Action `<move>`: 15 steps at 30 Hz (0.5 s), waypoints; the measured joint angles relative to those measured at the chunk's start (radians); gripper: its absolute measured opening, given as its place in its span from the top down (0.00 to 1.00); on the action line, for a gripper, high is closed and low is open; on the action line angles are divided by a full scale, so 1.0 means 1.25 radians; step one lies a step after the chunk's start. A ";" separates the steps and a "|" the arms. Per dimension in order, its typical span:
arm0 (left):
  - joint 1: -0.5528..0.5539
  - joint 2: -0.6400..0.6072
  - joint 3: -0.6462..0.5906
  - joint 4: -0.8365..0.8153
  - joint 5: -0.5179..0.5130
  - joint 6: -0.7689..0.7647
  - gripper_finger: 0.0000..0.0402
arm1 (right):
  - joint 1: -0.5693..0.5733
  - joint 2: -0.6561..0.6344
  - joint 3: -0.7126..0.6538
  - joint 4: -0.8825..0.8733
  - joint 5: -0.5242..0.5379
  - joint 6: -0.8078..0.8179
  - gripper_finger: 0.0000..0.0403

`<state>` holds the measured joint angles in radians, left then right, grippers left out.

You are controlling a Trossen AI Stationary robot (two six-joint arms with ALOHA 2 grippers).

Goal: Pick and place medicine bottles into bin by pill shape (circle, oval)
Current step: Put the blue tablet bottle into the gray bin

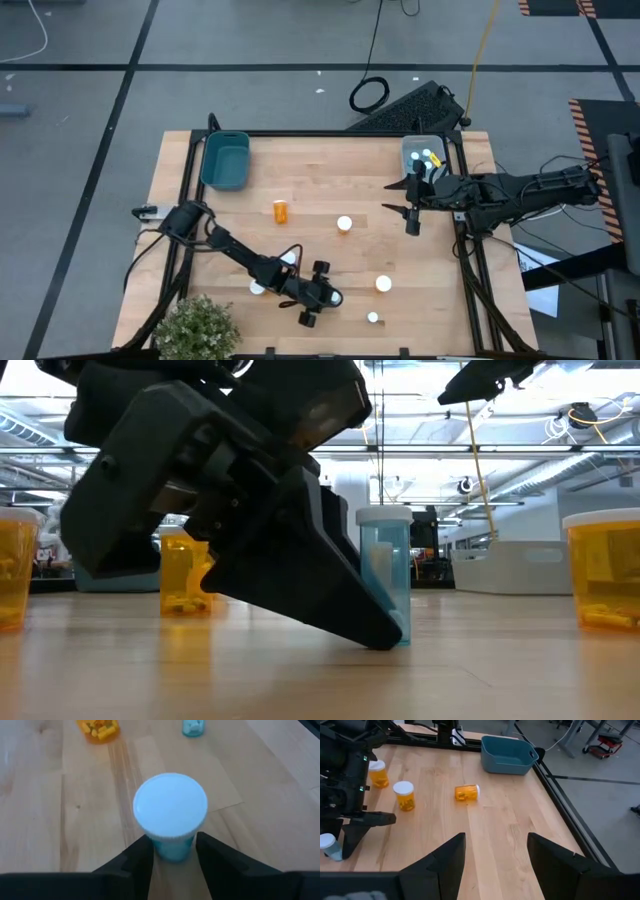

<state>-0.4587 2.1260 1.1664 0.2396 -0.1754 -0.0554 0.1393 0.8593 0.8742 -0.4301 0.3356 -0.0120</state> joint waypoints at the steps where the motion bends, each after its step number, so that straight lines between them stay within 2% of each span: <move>1: 0.000 0.001 0.000 0.006 0.000 0.001 0.62 | 0.000 0.000 0.000 0.000 0.000 0.000 0.48; 5: 0.002 0.005 -0.001 0.021 -0.001 0.002 0.63 | 0.000 0.000 0.000 0.000 0.000 0.000 0.48; 11: 0.005 0.008 0.000 0.022 -0.001 0.000 0.75 | 0.000 0.005 0.000 0.000 0.000 0.024 0.48; 15: 0.010 0.005 0.000 0.018 -0.007 -0.001 0.77 | 0.001 0.035 0.000 0.012 0.000 0.079 0.48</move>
<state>-0.4457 2.1326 1.1660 0.2618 -0.1841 -0.0567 0.1401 0.9026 0.8742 -0.4149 0.3351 0.0871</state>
